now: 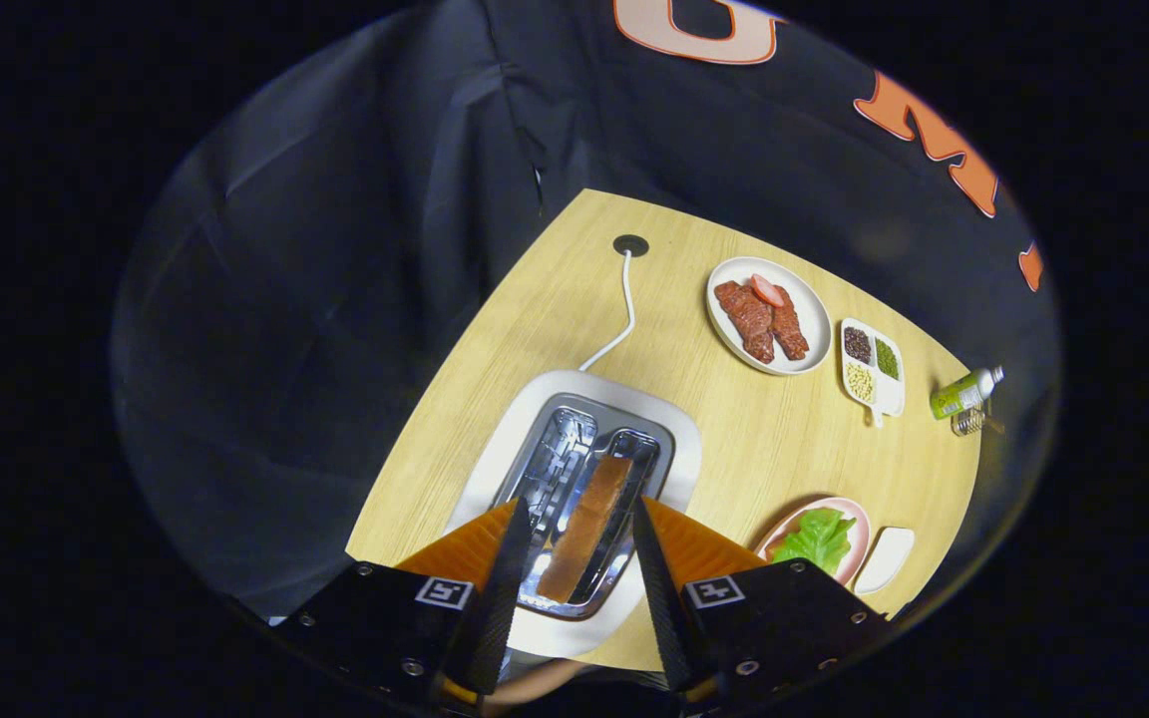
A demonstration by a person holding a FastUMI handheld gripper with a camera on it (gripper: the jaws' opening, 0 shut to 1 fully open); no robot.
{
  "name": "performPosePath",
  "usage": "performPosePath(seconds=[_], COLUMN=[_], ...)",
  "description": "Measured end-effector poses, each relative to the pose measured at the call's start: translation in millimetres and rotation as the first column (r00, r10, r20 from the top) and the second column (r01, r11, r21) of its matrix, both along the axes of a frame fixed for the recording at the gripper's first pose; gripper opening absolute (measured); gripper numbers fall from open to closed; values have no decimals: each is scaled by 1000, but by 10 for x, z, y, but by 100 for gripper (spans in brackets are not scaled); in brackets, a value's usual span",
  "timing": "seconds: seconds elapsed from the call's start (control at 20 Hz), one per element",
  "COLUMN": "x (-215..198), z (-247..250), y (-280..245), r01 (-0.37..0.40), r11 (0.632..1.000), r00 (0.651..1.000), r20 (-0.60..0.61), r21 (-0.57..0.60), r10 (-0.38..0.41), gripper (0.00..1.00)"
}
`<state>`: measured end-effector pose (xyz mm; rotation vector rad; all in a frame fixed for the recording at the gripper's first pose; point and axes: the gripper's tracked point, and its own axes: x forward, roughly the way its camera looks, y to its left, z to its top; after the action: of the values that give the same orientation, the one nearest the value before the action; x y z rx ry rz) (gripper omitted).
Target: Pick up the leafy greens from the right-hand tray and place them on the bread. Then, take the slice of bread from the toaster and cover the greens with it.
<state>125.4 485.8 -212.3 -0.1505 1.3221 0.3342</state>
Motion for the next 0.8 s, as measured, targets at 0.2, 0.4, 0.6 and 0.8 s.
performPosePath(seconds=[0.2, 0.4, 0.6, 0.8], x=[-91, -62, -12, 72], z=[-95, -53, 185, 484], y=[-35, -96, -120, -342], r01=[29, 61, 111, 128], r11=[1000, 996, 981, 967], r00=[999, 998, 994, 991], r20=[-32, -39, -39, 18], r21=[12, 58, 160, 220], r10=[-29, -58, -106, -135], gripper=[47, 25, 17, 15])
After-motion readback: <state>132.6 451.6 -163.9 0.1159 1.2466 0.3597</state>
